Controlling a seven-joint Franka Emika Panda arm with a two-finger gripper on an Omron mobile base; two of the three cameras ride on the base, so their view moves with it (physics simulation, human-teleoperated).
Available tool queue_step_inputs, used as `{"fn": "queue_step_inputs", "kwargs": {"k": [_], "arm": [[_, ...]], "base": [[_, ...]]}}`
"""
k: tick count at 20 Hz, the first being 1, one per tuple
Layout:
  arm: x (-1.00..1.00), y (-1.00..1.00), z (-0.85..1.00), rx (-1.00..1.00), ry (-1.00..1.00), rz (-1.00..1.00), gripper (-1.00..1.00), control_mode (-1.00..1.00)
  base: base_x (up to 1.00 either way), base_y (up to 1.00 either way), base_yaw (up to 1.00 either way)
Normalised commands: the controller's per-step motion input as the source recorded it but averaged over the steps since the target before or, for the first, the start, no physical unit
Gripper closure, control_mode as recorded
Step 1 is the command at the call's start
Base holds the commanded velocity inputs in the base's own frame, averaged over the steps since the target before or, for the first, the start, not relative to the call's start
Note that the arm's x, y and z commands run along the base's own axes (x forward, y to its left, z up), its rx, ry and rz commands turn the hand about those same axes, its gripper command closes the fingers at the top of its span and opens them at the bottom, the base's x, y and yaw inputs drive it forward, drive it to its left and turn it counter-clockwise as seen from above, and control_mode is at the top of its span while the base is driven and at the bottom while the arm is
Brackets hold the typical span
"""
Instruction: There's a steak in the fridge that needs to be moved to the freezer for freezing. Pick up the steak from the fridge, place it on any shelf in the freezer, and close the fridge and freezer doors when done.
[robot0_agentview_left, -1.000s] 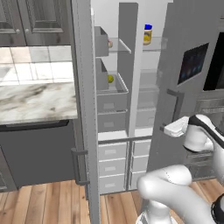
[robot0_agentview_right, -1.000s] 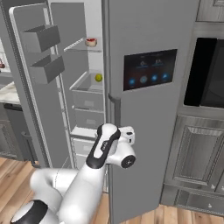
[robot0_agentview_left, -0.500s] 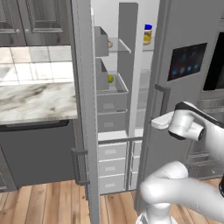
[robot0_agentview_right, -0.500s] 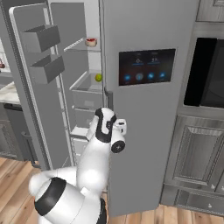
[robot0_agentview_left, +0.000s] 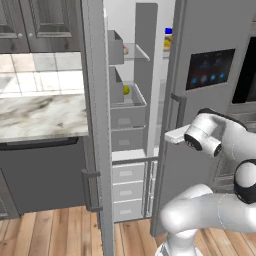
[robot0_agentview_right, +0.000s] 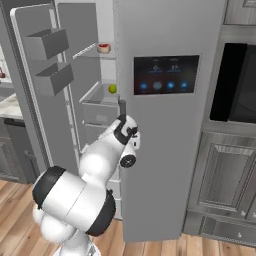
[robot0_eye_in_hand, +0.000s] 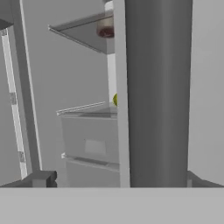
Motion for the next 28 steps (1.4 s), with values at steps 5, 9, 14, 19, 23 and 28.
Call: {"fn": "queue_step_inputs", "kwargs": {"k": [5, 9, 14, 19, 23, 28], "arm": [[0.43, 0.19, 0.0, 0.0, 0.0, -0.01, -1.0, -1.0], [0.42, 0.12, 0.0, 0.0, 0.0, 0.0, -1.0, -1.0], [0.41, 0.04, 0.0, 0.0, 0.0, 0.0, -1.0, -1.0], [0.37, 0.0, 0.0, 0.0, 0.0, 0.0, -1.0, -1.0], [0.51, 0.0, 0.0, 0.0, 0.0, 0.0, -1.0, -1.0], [0.41, 0.0, 0.0, 0.0, 0.0, 0.0, -1.0, -1.0]], "base": [[0.0, 0.0, 0.0], [0.0, 0.0, 0.0], [0.0, 0.0, 0.0], [0.0, 0.0, 0.0], [0.0, 0.0, 0.0], [0.0, 0.0, 0.0]]}}
